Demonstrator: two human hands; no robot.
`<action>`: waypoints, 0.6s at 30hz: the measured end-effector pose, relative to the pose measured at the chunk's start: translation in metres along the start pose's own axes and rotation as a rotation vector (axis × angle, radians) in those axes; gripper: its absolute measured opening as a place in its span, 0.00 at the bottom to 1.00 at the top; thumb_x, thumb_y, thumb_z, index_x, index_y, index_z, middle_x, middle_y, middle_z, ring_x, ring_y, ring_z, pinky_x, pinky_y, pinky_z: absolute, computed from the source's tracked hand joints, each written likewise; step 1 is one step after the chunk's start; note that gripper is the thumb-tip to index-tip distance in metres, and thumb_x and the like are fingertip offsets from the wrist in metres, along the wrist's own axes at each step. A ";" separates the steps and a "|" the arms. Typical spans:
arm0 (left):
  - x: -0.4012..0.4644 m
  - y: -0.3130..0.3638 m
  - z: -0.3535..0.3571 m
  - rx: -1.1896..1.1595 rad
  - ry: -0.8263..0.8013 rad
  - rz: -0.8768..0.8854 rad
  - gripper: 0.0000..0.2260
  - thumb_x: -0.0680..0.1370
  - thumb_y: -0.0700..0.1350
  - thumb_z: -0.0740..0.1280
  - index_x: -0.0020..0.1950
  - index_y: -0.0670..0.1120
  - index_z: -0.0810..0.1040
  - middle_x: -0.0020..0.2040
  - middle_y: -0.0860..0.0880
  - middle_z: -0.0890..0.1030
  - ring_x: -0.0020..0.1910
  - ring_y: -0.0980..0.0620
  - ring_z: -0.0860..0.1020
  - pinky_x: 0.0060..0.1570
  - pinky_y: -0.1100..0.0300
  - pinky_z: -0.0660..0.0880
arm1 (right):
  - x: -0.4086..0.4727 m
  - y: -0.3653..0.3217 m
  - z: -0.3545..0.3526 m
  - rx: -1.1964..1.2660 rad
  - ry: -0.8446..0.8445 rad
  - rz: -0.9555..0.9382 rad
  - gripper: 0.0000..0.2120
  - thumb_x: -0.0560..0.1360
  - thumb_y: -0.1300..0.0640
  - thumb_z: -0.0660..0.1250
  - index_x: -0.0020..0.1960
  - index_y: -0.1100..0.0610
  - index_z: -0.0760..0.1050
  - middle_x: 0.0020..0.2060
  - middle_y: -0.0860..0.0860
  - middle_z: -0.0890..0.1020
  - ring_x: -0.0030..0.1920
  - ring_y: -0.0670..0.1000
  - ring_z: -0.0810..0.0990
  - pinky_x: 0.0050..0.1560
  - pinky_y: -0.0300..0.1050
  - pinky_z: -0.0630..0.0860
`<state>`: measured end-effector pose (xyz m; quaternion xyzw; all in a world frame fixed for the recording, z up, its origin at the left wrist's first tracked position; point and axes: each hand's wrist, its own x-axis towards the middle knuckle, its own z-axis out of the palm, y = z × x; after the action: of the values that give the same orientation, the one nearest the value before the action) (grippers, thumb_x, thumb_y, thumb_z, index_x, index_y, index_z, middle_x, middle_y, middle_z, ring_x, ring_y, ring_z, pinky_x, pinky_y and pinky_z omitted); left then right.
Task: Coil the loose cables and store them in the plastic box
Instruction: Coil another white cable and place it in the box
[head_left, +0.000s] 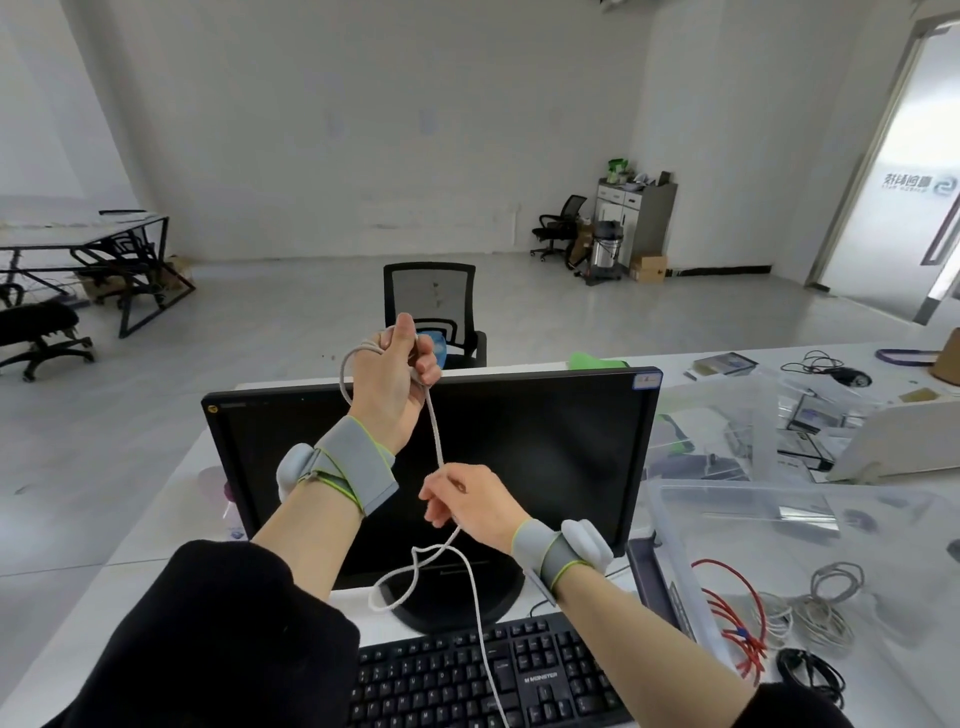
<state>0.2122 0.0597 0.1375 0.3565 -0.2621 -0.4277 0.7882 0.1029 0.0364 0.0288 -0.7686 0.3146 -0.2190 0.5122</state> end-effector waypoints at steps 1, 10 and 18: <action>0.001 0.003 0.000 -0.011 0.017 0.012 0.13 0.82 0.45 0.58 0.38 0.46 0.64 0.27 0.51 0.74 0.22 0.58 0.68 0.22 0.68 0.65 | 0.000 0.004 -0.003 0.006 0.038 0.034 0.12 0.81 0.57 0.56 0.44 0.59 0.76 0.30 0.49 0.78 0.32 0.46 0.75 0.37 0.32 0.73; 0.002 0.003 0.000 0.048 0.035 0.051 0.13 0.82 0.44 0.58 0.37 0.46 0.64 0.27 0.50 0.74 0.22 0.58 0.69 0.22 0.67 0.66 | 0.002 0.038 -0.044 -0.420 0.117 0.161 0.13 0.80 0.61 0.50 0.47 0.53 0.72 0.29 0.44 0.77 0.39 0.48 0.75 0.51 0.43 0.74; -0.009 0.000 -0.019 0.453 0.099 -0.310 0.17 0.80 0.53 0.61 0.35 0.46 0.66 0.26 0.50 0.67 0.22 0.56 0.69 0.22 0.66 0.71 | 0.002 0.046 -0.066 -0.465 0.256 0.225 0.14 0.81 0.59 0.49 0.51 0.53 0.74 0.44 0.50 0.77 0.46 0.53 0.74 0.51 0.45 0.70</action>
<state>0.2213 0.0742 0.1245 0.5800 -0.2543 -0.4558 0.6254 0.0487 -0.0208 0.0113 -0.7917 0.5016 -0.1782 0.2996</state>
